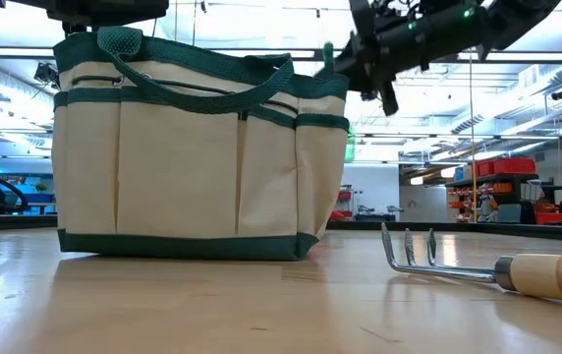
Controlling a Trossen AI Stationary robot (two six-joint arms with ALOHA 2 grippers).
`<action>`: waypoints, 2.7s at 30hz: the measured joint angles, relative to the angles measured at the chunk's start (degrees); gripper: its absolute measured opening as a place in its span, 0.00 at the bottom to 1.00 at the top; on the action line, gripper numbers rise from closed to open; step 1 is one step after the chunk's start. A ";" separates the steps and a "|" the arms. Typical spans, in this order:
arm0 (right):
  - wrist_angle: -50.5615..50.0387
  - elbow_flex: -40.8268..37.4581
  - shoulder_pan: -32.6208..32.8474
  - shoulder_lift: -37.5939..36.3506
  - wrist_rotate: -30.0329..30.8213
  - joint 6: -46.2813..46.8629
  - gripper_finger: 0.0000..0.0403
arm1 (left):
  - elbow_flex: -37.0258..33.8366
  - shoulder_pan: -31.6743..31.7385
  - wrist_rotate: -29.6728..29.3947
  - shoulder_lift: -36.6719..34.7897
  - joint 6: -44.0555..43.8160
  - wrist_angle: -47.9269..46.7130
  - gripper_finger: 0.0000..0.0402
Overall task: Pick & Place Garden tools in Gardening bag
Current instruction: Put the spray bottle into the gardening bag
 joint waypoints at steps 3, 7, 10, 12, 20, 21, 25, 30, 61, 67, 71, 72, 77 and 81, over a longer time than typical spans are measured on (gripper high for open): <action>2.92 0.00 1.66 0.00 -1.22 -0.10 0.09 | 0.00 0.00 -0.02 0.00 0.00 -0.52 0.20; 4.04 0.83 4.18 0.00 -1.99 -0.10 0.09 | 0.00 -0.02 -0.24 0.00 0.00 -0.85 0.20; 4.04 2.71 6.10 0.00 -3.98 -0.37 0.09 | 0.00 -0.01 -0.26 0.00 0.00 -0.85 0.20; 3.28 4.44 7.68 0.00 -4.22 -1.50 0.09 | 0.00 -0.01 -0.26 0.00 0.00 -0.85 0.20; -5.46 12.35 13.15 0.02 -4.15 -3.95 0.09 | 0.00 -0.02 -0.68 0.00 2.71 -0.83 0.20; -5.36 12.82 13.90 0.02 -4.07 -4.42 0.09 | 0.00 -0.02 -1.12 0.00 3.63 -0.81 0.20; -3.87 13.85 17.02 0.21 -2.75 -4.93 0.09 | 0.00 0.00 -2.77 0.00 3.95 -0.76 0.20; 0.48 13.88 19.98 2.40 -1.20 -4.75 0.09 | 0.00 -0.02 -2.89 0.00 4.00 -0.63 0.20; -1.82 34.64 23.64 27.10 -4.30 -3.09 0.09 | 0.00 -7.70 -10.54 -2.99 10.56 1.94 0.20; -1.00 34.64 23.64 28.26 -4.12 -2.38 0.09 | 0.00 -7.69 -10.55 -2.99 10.56 1.88 0.20; -1.26 34.64 23.64 28.26 -4.10 -2.37 0.09 | 0.00 -7.67 -10.54 -2.99 10.54 1.86 0.20; -1.33 34.64 23.64 28.26 -4.09 -2.38 0.09 | 0.00 -7.67 -10.56 -2.99 10.54 1.86 0.20; -2.24 34.64 23.64 28.26 -4.02 -1.96 0.09 | 0.00 -7.67 -10.54 -2.99 10.49 1.86 0.20; -2.43 34.64 23.64 28.26 -3.58 -1.77 0.09 | 0.00 -7.69 -10.38 -2.99 10.34 1.84 0.20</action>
